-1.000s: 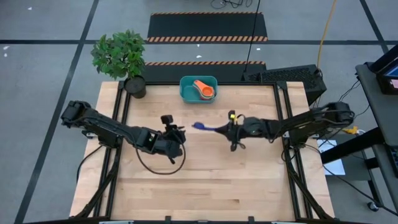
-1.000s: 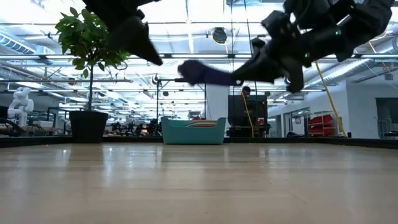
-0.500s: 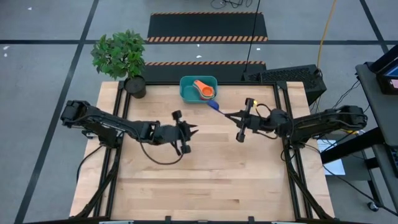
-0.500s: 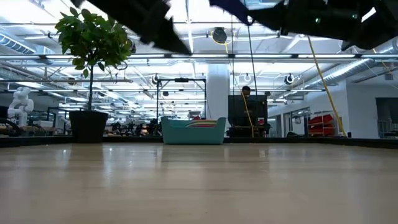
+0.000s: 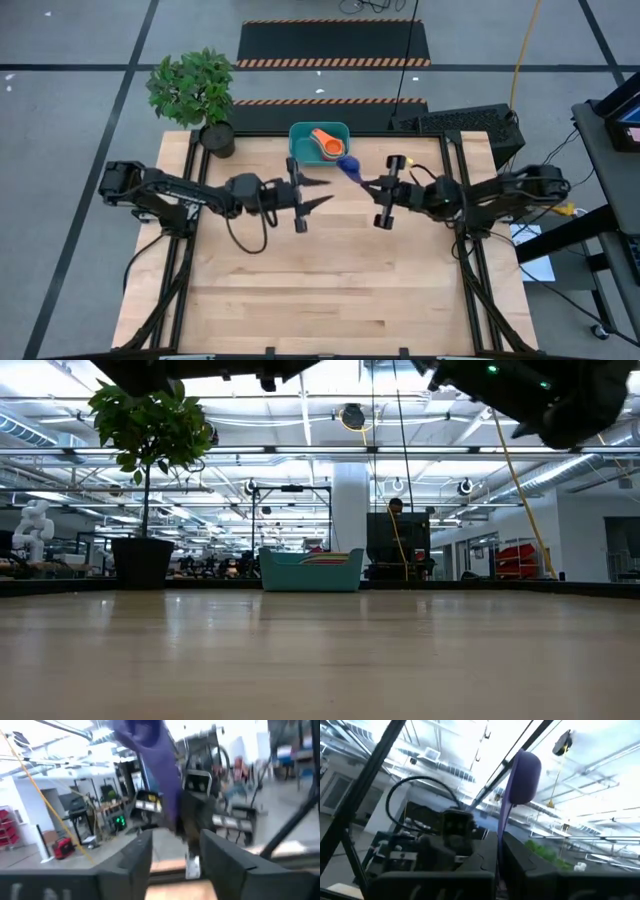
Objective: Nest measuring cups in basket
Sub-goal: Stack the dark blue measuring cup on top of the orange measuring cup in the blue bin
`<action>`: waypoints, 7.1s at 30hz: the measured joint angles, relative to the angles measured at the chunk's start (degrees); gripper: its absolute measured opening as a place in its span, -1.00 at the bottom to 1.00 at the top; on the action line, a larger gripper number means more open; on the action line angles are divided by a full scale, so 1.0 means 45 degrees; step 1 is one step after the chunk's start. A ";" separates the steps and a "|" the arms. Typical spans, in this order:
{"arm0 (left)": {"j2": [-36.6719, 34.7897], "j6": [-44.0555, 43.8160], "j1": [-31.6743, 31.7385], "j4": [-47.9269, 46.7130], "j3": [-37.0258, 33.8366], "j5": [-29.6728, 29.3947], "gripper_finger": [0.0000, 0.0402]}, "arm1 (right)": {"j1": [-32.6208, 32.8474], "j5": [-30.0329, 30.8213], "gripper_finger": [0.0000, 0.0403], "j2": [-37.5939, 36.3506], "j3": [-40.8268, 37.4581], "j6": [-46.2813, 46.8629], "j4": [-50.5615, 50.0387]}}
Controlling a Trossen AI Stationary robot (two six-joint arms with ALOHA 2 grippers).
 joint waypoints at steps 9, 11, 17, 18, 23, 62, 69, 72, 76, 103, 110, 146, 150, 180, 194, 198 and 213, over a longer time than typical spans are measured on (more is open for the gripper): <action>0.0001 -0.0562 0.0008 0.0656 0.0007 0.1741 0.11 | 0.0112 -0.1510 -1.00 0.2591 0.1891 0.0124 -0.0216; 0.0074 -0.0628 0.0004 0.0650 0.0007 0.1776 0.05 | 0.0102 -0.1501 -1.00 0.2875 0.2131 0.0114 -0.0142; 0.0117 -0.0464 0.0013 0.0567 0.0012 0.1874 -0.36 | 0.0045 -0.1580 -1.00 0.2995 0.2210 0.0067 0.0183; 0.0117 -0.0460 0.0013 0.0576 0.0012 0.1863 -0.46 | 0.0029 -0.1620 -1.00 0.2995 0.2205 0.0072 0.0158; 0.0117 -0.0460 0.0111 0.0590 0.0012 0.1914 -0.93 | 0.0005 -0.1612 -1.00 0.2982 0.2205 0.0123 -0.0153; -0.0747 -0.1646 0.2131 -1.2027 0.0045 0.2359 -0.96 | -0.1384 -0.0238 -0.14 0.1276 0.4108 0.3626 -1.1584; -0.0760 -0.1766 0.2089 -1.2754 0.0046 0.2364 -0.97 | -0.1394 -0.0895 -0.18 0.2155 0.4799 0.3676 -1.1591; -0.0762 -0.1768 0.2082 -1.2947 0.0046 0.2360 -0.97 | -0.1385 -0.0908 -0.23 0.2120 0.4808 0.3684 -1.1555; -0.0762 -0.1873 0.2087 -1.2932 0.0046 0.2266 -0.97 | -0.1497 -0.1517 -0.34 0.2100 0.4808 0.4136 -1.1667; -0.0776 -0.1858 0.2082 -1.3672 0.0036 0.2260 -0.98 | -0.1545 -0.2206 -0.61 0.3422 0.5712 0.4077 -1.2405; -0.0776 -0.1786 0.2082 -1.3610 0.0036 0.2256 -0.98 | -0.1583 -0.2209 -0.87 0.3272 0.5712 0.3998 -1.2662; -0.2472 -0.3981 0.2267 -1.6173 -0.0314 -0.2534 0.00 | -0.3425 -0.1570 -1.00 0.2134 0.3869 0.6039 -0.9851; -0.2471 -0.3949 0.2401 -1.5658 -0.0390 -0.2857 0.00 | -0.3346 0.0168 -1.00 0.2131 0.3127 0.6535 -0.7857; -0.3205 -0.5345 0.4240 0.0261 -0.4675 0.3993 0.00 | -0.2847 -0.0656 -1.00 0.1604 0.1095 0.7980 0.0225; -0.3166 -0.4431 0.4022 0.1832 -0.4607 0.5025 0.00 | -0.2313 -0.1607 -1.00 0.1689 0.1703 0.8262 0.0022; -0.3166 -0.4437 0.4010 0.2118 -0.4607 0.4947 0.00 | -0.2294 -0.1815 -1.00 0.1689 0.1869 0.8221 -0.0296; -0.3161 -0.4383 0.3775 0.2431 -0.4607 0.4889 -0.01 | -0.2297 -0.1894 -1.00 0.1693 0.2001 0.8203 -0.0621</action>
